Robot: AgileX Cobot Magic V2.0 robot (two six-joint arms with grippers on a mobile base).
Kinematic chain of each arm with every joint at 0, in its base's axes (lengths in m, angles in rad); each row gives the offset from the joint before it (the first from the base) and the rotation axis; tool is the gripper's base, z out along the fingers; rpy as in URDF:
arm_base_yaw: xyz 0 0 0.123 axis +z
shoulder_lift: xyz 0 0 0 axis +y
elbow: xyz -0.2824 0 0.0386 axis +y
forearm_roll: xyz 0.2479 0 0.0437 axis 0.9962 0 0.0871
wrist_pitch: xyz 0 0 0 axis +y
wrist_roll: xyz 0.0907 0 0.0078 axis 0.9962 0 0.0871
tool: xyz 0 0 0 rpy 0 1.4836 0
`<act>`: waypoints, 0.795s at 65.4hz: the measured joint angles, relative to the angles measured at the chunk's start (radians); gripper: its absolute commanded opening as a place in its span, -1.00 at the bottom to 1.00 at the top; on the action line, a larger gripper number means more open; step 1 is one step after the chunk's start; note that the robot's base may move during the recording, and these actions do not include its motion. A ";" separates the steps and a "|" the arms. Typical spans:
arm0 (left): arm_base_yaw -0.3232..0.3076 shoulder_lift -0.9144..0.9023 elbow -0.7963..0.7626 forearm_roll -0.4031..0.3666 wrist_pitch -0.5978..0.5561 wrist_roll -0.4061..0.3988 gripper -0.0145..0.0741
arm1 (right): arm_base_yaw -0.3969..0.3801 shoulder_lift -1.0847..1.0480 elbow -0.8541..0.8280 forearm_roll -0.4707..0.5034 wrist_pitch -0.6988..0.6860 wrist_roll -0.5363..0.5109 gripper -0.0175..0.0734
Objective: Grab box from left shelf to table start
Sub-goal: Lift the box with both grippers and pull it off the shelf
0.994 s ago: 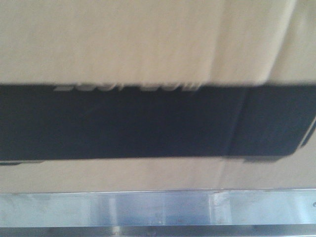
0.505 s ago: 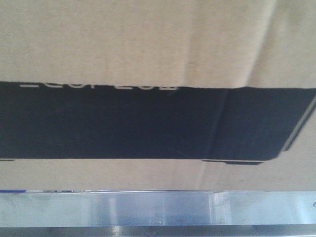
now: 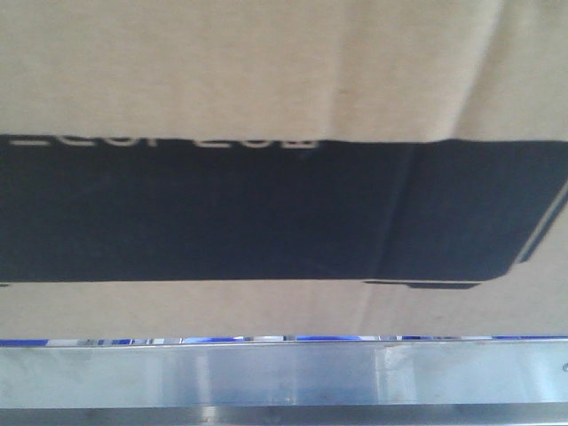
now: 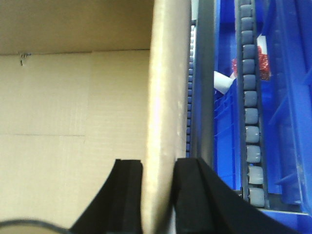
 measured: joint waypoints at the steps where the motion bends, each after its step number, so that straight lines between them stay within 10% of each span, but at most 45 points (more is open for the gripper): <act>1: 0.000 0.000 0.000 0.000 0.000 0.001 -0.89 | 0.000 0.000 0.000 0.002 0.000 -0.003 -0.49; 52: 0.000 -0.006 0.000 -0.001 0.000 0.013 -0.89 | 0.000 0.000 0.000 0.003 -0.021 -0.024 -0.49</act>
